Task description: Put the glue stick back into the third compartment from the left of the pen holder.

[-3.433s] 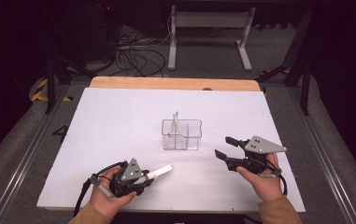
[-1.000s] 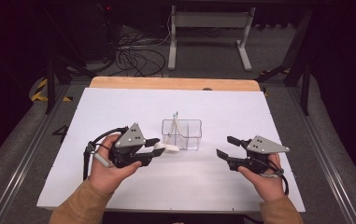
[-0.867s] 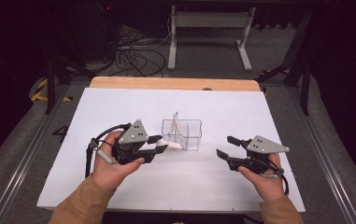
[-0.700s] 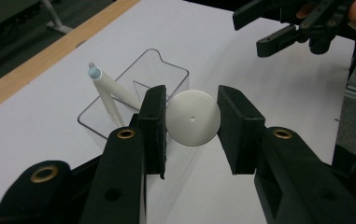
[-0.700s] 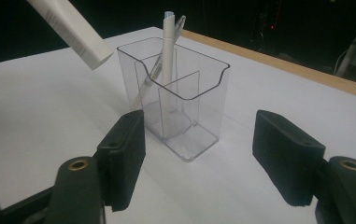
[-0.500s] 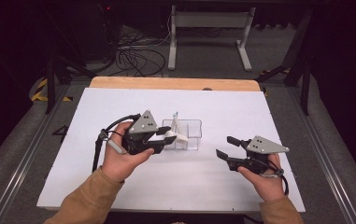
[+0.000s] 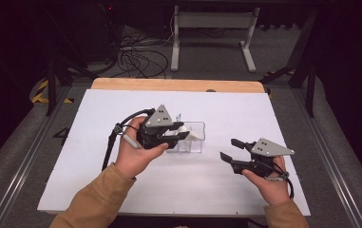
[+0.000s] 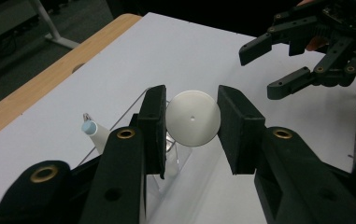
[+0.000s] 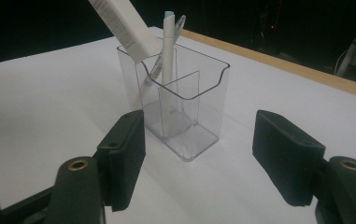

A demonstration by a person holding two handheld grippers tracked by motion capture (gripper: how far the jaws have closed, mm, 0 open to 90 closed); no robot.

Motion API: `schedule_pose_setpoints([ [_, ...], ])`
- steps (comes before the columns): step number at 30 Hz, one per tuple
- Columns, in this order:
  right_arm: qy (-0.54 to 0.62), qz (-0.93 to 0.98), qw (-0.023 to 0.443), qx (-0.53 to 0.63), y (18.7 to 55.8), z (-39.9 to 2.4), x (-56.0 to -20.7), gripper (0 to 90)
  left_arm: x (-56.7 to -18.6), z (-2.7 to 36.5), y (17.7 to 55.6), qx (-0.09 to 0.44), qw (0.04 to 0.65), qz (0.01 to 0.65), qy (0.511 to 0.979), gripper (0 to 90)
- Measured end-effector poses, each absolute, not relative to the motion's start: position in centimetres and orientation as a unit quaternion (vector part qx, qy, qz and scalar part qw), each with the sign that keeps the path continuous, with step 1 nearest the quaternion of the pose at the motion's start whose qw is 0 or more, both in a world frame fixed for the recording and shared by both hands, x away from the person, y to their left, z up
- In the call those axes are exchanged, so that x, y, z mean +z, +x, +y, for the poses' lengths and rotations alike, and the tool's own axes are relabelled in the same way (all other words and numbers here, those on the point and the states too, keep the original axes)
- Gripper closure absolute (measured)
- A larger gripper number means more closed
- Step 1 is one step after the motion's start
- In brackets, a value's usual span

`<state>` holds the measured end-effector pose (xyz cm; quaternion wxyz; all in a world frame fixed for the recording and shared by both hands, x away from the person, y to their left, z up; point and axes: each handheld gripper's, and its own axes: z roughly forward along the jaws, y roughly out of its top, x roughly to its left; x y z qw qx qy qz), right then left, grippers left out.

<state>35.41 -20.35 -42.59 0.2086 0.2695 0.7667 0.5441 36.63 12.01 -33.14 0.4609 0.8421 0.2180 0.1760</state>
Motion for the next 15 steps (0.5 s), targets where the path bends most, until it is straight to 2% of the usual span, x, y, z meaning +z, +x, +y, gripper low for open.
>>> schedule_pose_setpoints([
  [15,0.271,0.766,0.209,0.543,35.5,-20.5,-42.6,35.4,-33.6,9.9,39.2,0.184,0.444,0.234,0.845,64.6],
])
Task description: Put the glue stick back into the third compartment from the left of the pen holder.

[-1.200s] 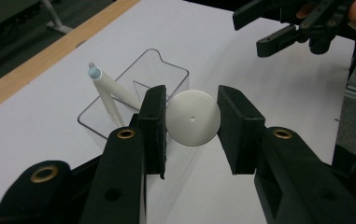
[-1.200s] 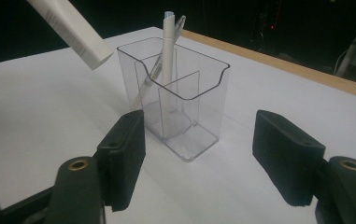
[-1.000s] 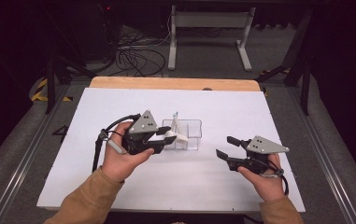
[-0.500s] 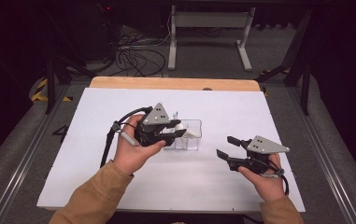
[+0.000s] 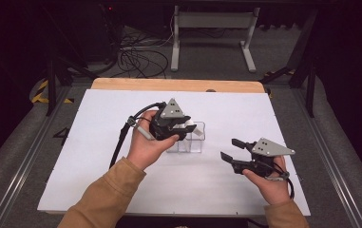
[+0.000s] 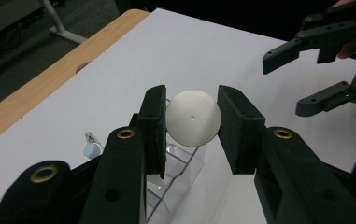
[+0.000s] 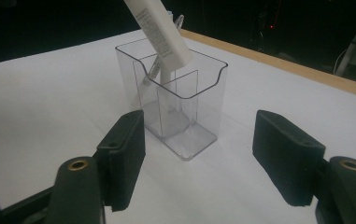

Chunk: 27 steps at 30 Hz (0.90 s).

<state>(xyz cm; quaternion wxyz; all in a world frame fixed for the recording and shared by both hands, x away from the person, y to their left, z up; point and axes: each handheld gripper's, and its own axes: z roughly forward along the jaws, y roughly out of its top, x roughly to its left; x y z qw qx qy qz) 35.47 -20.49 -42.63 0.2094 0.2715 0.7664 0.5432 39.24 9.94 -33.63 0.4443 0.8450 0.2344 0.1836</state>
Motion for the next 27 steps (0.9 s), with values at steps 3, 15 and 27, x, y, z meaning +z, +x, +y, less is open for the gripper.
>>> schedule_pose_setpoints([
  [3,0.272,0.767,0.209,0.543,35.5,-20.5,-42.7,35.4,-33.9,9.9,39.8,0.186,0.444,0.244,0.842,64.6],
  [15,0.273,0.765,0.210,0.543,35.5,-20.7,-42.6,35.4,-34.5,9.5,40.5,0.184,0.435,0.251,0.845,64.6],
  [27,0.275,0.761,0.214,0.548,35.4,-21.0,-42.4,35.4,-35.4,9.2,40.3,0.179,0.460,0.237,0.837,31.6],
])
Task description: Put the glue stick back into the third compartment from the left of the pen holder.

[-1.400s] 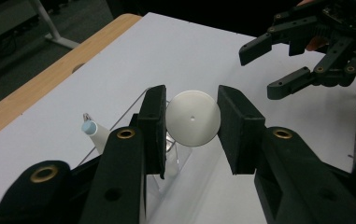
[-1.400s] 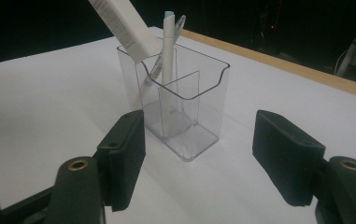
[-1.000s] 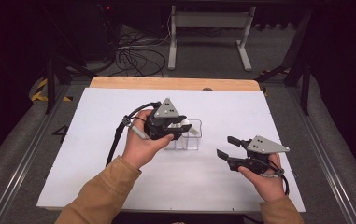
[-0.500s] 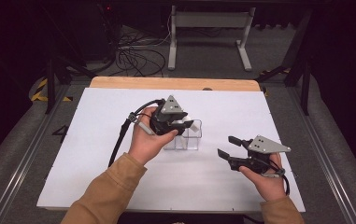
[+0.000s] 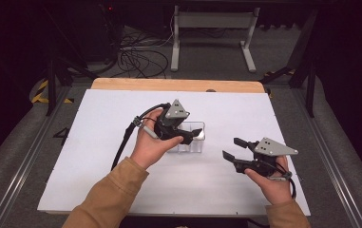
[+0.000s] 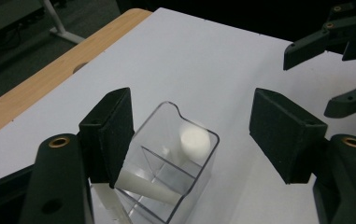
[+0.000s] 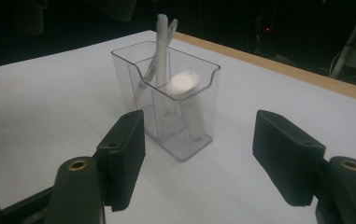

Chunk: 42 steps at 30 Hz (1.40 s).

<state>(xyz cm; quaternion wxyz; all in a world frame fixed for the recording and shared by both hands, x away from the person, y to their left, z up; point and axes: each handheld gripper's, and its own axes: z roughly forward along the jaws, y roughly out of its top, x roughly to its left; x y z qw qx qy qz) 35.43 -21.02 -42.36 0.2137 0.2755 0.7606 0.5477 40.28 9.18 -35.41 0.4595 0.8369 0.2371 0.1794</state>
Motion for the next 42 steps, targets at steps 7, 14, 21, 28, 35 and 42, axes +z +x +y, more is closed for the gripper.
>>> schedule_pose_setpoints([
  [7,0.275,0.762,0.214,0.546,35.4,-20.9,-42.4,35.3,-35.4,10.2,39.6,0.188,0.472,0.243,0.826,23.6],
  [14,0.276,0.761,0.214,0.547,35.4,-21.0,-42.3,35.2,-35.0,10.9,38.8,0.196,0.484,0.235,0.820,18.2],
  [21,0.275,0.760,0.215,0.549,35.3,-21.0,-42.3,35.1,-35.0,12.3,37.5,0.214,0.504,0.224,0.806,17.6],
  [28,0.277,0.760,0.214,0.548,35.4,-21.1,-42.3,35.0,-35.8,14.3,35.8,0.220,0.520,0.229,0.793,15.7],
  [35,0.275,0.761,0.215,0.547,35.2,-21.0,-42.3,34.9,-36.5,16.1,34.4,0.217,0.525,0.241,0.787,12.8],
  [42,0.274,0.763,0.214,0.545,35.1,-20.9,-42.3,34.6,-37.3,18.6,33.4,0.222,0.529,0.260,0.776,11.4],
])
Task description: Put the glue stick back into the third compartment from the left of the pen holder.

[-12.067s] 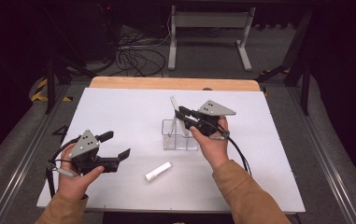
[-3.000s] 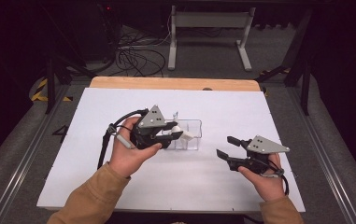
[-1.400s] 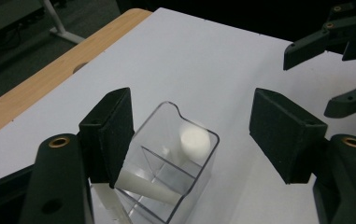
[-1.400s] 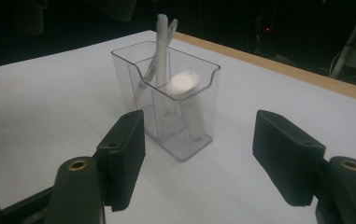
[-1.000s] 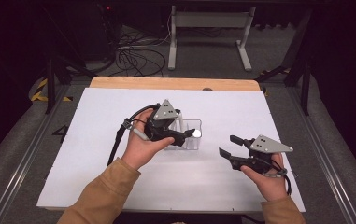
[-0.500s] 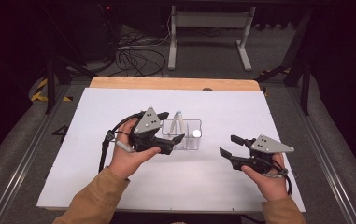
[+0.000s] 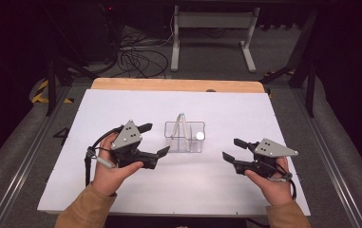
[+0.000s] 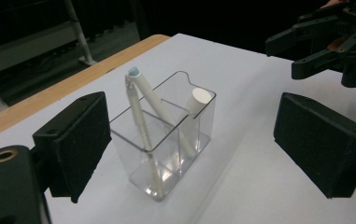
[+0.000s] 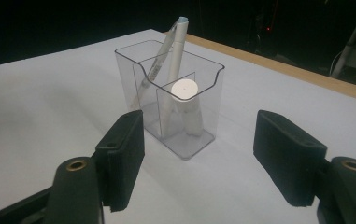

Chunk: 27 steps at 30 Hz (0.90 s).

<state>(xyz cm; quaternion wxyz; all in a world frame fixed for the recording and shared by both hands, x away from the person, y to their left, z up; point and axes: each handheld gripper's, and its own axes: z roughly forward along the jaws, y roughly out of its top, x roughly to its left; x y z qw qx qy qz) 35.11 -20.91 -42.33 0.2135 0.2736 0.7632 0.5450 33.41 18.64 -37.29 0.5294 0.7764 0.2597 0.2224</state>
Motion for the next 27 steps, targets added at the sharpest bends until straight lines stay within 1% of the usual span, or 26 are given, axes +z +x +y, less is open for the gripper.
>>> schedule_pose_setpoints([
  [10,0.274,0.764,0.215,0.543,35.1,-20.9,-42.4,34.4,-39.4,21.6,32.4,0.225,0.541,0.281,0.760,10.5],
  [12,0.275,0.764,0.215,0.542,35.1,-20.9,-42.4,34.4,-39.9,22.0,32.3,0.222,0.536,0.279,0.765,10.4],
  [17,0.275,0.765,0.215,0.542,35.0,-20.9,-42.4,34.4,-40.7,22.6,31.8,0.234,0.517,0.274,0.776,9.9],
  [27,0.272,0.770,0.216,0.536,34.9,-20.9,-42.5,33.6,-43.5,25.1,31.7,0.211,0.523,0.314,0.763,10.6],
])
